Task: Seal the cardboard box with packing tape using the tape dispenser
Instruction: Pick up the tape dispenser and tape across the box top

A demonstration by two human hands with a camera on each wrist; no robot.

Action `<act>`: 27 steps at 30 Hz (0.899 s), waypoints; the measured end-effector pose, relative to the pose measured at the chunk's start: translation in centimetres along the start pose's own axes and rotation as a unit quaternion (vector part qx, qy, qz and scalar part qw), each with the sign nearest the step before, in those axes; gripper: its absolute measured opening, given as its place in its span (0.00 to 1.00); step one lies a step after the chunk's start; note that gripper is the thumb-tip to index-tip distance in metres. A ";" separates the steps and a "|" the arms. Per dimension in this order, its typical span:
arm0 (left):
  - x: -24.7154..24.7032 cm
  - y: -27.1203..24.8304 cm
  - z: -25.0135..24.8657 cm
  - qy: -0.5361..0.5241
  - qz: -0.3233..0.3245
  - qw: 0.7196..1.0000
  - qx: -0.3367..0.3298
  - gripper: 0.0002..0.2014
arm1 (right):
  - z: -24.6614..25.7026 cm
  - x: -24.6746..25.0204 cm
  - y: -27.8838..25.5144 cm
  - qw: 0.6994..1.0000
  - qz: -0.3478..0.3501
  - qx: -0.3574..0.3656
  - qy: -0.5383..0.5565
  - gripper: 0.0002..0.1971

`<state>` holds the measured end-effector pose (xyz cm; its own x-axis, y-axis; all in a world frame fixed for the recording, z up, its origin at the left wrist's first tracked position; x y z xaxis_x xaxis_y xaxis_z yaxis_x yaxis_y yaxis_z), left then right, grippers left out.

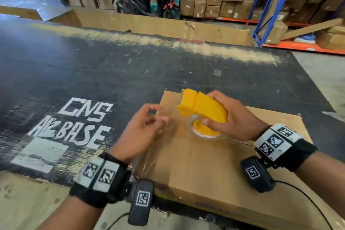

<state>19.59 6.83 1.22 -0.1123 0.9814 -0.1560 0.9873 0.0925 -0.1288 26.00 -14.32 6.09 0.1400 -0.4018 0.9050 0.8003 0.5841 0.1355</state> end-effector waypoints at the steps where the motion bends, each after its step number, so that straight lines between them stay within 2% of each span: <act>1: 0.3 0.5 -0.4 -0.052 -0.012 0.998 0.030 0.17 | 0.0 0.0 -0.1 1.000 0.002 -0.003 -0.001 0.24; 4: -0.4 2.1 -1.6 -0.123 0.005 0.989 0.080 0.16 | 0.2 0.0 -0.2 1.000 0.010 -0.014 0.001 0.25; 8: -2.0 3.8 -1.6 -0.165 0.048 0.978 0.119 0.17 | 0.6 -0.1 -0.1 1.000 0.024 -0.019 -0.005 0.27; 13: -2.0 4.9 -1.3 -0.148 0.051 0.983 0.097 0.20 | 0.6 -0.1 -0.3 0.999 0.025 -0.023 -0.010 0.27; 19: -1.0 5.6 -1.4 -0.100 0.045 0.990 0.084 0.19 | 1.6 -0.2 0.1 0.999 0.044 -0.015 -0.021 0.31; 24: 3.5 6.6 -2.0 -0.093 0.012 0.993 0.066 0.20 | 3.0 0.7 1.0 0.993 0.070 0.023 -0.086 0.38; 27: 7.3 6.5 -0.2 -0.094 -0.023 0.992 0.082 0.21 | 2.5 0.8 0.6 0.986 0.104 0.013 -0.131 0.42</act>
<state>25.18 14.63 -0.52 -0.1900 0.9268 -0.3239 0.9509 0.0916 -0.2958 25.19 -12.53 7.91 0.1410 -0.0773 0.9870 0.7541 0.6544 -0.0564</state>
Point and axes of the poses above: each hand's wrist, its own y-axis towards the middle knuckle, its own x-axis out of the back of the hand, z = x × y, the point moved 9 cm from there along y, towards the middle knuckle, and after that the axes turned 15 degrees about -y, right-handed, at the moved point
